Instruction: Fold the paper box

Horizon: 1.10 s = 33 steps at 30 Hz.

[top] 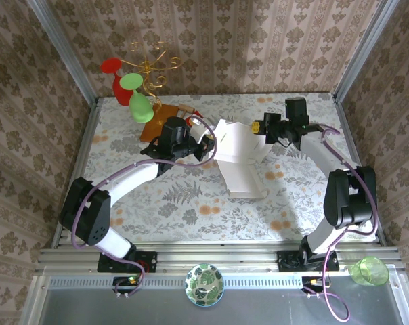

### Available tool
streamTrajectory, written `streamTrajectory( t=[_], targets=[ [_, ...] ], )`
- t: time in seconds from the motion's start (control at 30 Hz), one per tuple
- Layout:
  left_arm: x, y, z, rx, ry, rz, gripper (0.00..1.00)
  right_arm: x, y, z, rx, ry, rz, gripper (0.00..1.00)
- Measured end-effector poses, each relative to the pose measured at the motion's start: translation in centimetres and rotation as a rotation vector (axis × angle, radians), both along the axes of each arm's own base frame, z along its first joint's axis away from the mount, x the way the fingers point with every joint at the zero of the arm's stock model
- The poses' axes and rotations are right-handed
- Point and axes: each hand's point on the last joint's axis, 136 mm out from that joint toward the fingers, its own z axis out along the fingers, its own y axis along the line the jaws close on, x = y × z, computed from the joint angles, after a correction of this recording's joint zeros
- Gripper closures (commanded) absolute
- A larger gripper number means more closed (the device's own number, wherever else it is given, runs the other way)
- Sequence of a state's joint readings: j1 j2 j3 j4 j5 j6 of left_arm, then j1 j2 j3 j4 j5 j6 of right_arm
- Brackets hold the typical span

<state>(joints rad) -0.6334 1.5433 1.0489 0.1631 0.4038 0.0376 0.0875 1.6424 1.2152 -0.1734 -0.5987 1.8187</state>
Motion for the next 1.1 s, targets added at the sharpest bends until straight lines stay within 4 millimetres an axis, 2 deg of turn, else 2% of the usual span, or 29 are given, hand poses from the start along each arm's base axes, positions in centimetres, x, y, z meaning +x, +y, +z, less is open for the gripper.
streamTrajectory(
  t=[0.07, 0.13, 0.23, 0.4, 0.47, 0.63, 0.73, 0.8, 0.87, 0.97, 1.1],
  targets=[
    [0.2, 0.0, 0.2, -0.016, 0.012, 0.012, 0.65, -0.1, -0.2, 0.1, -0.007, -0.016, -0.019, 1.0],
    [0.5, 0.5, 0.6, -0.038, 0.038, 0.049, 0.54, -0.1, -0.7, 0.3, -0.02, -0.033, -0.043, 1.0],
    [1.3, 2.0, 2.2, -0.108, 0.095, 0.148, 0.45, -0.1, -1.4, 0.8, -0.051, -0.074, -0.089, 1.0],
    [1.8, 5.8, 8.0, -0.328, 0.211, 0.352, 0.52, -0.1, -2.2, 2.3, -0.107, -0.147, -0.163, 1.0],
    [1.8, 6.8, 10.6, -0.416, 0.273, 0.419, 0.56, 0.0, -2.3, 3.0, -0.129, -0.177, -0.189, 1.0],
    [1.6, 6.4, 16.9, -0.594, 0.41, 0.467, 0.62, 0.2, -1.8, 4.1, -0.183, -0.234, -0.231, 1.0],
    [1.7, 4.8, 18.8, -0.647, 0.489, 0.457, 0.63, 0.1, -1.4, 4.0, -0.215, -0.246, -0.238, 1.0],
    [1.9, 3.4, 18.6, -0.645, 0.545, 0.454, 0.65, 0.1, -1.1, 4.0, -0.229, -0.25, -0.241, 1.0],
    [2.3, 2.0, 17.5, -0.619, 0.603, 0.464, 0.66, 0.0, -0.8, 3.9, -0.239, -0.254, -0.242, 1.0],
    [2.8, 0.3, 14.8, -0.553, 0.691, 0.495, 0.69, 0.0, -0.6, 3.9, -0.253, -0.259, -0.246, 1.0],
    [2.6, -0.8, 11.5, -0.486, 0.807, 0.55, 0.69, 0.0, -0.6, 3.9, -0.264, -0.262, -0.251, 1.0]
  ],
)
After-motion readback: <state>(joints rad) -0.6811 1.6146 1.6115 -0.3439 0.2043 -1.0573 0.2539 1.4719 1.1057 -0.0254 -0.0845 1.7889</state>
